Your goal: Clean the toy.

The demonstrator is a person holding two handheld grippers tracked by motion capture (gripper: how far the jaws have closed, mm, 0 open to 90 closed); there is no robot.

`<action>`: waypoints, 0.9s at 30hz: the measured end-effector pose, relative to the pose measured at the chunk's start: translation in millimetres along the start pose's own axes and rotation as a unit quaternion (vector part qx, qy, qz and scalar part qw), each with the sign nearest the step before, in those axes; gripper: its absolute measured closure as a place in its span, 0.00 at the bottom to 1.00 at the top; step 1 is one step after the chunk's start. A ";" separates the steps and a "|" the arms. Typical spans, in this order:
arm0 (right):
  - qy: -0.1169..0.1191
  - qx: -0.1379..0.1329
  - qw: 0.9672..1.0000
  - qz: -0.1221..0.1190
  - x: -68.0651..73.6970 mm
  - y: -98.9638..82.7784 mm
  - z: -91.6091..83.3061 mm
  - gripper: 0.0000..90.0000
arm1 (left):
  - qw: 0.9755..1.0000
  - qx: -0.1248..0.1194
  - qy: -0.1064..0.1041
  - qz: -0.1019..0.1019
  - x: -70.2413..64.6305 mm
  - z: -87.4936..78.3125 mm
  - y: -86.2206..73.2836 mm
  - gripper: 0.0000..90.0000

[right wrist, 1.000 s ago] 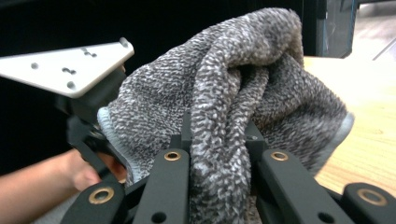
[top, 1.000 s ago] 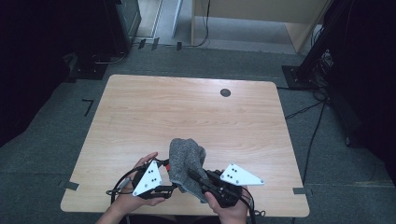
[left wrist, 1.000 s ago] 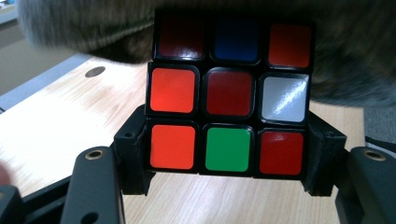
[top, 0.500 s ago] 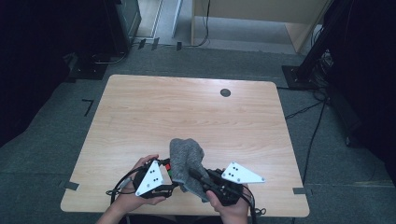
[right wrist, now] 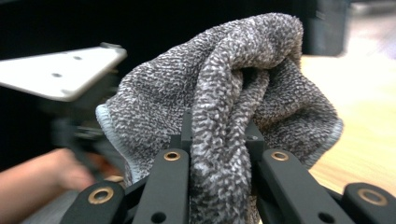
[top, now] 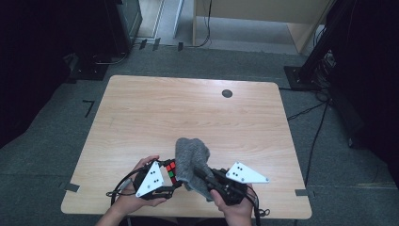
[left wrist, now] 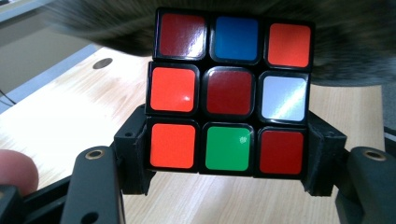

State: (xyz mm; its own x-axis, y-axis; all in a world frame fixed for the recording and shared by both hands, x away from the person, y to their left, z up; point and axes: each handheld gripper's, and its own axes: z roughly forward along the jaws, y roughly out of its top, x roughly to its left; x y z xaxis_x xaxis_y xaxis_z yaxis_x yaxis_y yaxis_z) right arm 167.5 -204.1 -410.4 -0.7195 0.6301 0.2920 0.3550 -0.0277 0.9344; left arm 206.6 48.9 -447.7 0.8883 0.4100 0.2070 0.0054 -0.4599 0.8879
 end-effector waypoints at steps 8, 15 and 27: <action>-0.071 0.040 0.997 0.003 -15.7 -8.7 3.8 0.88 | 0.999 -0.031 -0.008 -0.021 7.1 -10.4 2.8 0.38; -0.015 -0.011 1.000 0.011 -7.9 1.5 -5.8 0.88 | 1.000 -0.016 -0.004 -0.013 7.0 -6.3 0.4 0.38; -0.059 0.031 0.997 0.043 -27.8 -12.7 0.2 0.87 | 1.000 -0.020 -0.010 -0.014 6.8 -8.1 1.1 0.38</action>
State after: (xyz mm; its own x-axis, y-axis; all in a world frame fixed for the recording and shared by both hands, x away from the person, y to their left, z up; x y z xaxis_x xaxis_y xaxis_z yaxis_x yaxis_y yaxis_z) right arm 183.1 -221.1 -430.4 -0.6111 0.7147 0.3402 0.4512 -0.0387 0.8916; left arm 208.9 57.5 -442.0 0.8971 0.4062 0.1739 0.0124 -0.4165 0.9090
